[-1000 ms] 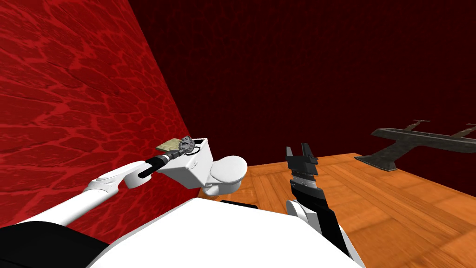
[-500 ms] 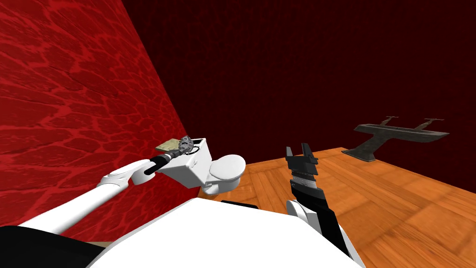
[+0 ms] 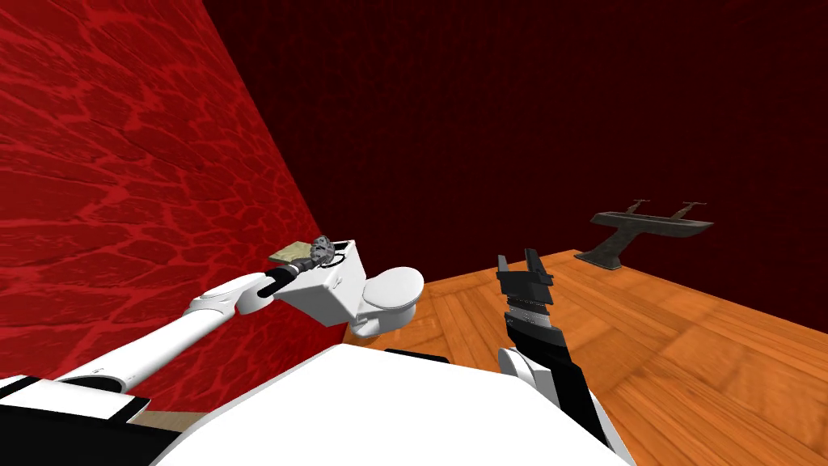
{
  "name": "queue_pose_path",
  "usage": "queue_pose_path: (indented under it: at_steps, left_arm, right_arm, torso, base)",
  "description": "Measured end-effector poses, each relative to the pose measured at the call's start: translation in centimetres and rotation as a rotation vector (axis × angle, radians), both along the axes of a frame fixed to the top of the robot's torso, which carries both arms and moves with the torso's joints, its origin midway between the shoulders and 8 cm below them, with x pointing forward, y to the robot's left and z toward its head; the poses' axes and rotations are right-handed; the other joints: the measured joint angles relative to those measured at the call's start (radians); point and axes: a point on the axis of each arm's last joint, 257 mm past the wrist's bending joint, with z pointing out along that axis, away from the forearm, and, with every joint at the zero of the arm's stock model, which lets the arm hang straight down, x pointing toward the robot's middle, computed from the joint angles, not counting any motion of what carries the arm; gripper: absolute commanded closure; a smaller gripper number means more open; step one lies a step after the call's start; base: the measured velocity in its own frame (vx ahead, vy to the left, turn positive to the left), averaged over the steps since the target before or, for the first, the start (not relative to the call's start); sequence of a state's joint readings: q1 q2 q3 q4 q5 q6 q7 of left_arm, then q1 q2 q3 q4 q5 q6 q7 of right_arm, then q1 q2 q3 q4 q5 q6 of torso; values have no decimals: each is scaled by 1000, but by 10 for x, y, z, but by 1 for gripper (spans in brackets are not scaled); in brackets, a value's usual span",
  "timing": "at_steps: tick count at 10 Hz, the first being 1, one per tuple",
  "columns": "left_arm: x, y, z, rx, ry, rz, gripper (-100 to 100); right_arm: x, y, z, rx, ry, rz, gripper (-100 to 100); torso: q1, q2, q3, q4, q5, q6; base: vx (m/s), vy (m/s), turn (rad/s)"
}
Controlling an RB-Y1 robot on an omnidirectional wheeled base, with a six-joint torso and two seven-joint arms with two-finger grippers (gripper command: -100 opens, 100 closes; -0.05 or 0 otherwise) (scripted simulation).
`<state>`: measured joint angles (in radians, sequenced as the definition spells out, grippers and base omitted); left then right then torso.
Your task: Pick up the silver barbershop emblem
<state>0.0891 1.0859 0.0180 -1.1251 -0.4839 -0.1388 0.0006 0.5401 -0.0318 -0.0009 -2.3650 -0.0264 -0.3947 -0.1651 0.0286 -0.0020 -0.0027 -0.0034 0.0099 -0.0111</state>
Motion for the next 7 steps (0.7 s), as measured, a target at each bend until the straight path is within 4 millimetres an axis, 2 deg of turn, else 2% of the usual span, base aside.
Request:
queue_pose_path:
  at_steps: [1,2,3,5,6,7]
  left_arm:
    - [-1,9,-2,1,4,20,-100]
    - [1,8,-9,2,18,18,-100]
    - [8,9,-10,0,19,22,-100]
    - [14,21,-1,-1,2,48,-100]
    - [11,28,-2,-1,6,67,-100]
    - [16,24,-11,0,23,62,-100]
  right_arm:
    - [0,0,0,0,0,0,0]
    - [0,0,0,0,0,0,0]
    - [0,0,0,0,0,0,0]
    - [0,0,0,0,0,0,0]
    - [0,0,0,0,0,0,0]
    - [0,0,0,0,0,0,0]
  torso:
    - [-1,-3,-2,-1,0,0]
    - [-1,4,2,0,0,2]
    - [-2,6,3,1,1,2]
    - [-1,-2,-2,-1,1,2]
    - [-1,-5,-3,-2,1,2]
    - [-1,1,0,-1,1,4]
  base:
    - [-142,10,-335]
    - [-191,-3,-199]
    - [-91,-8,-1]
    - [5,0,17]
    - [-130,-5,-321]
    - [-178,2,-235]
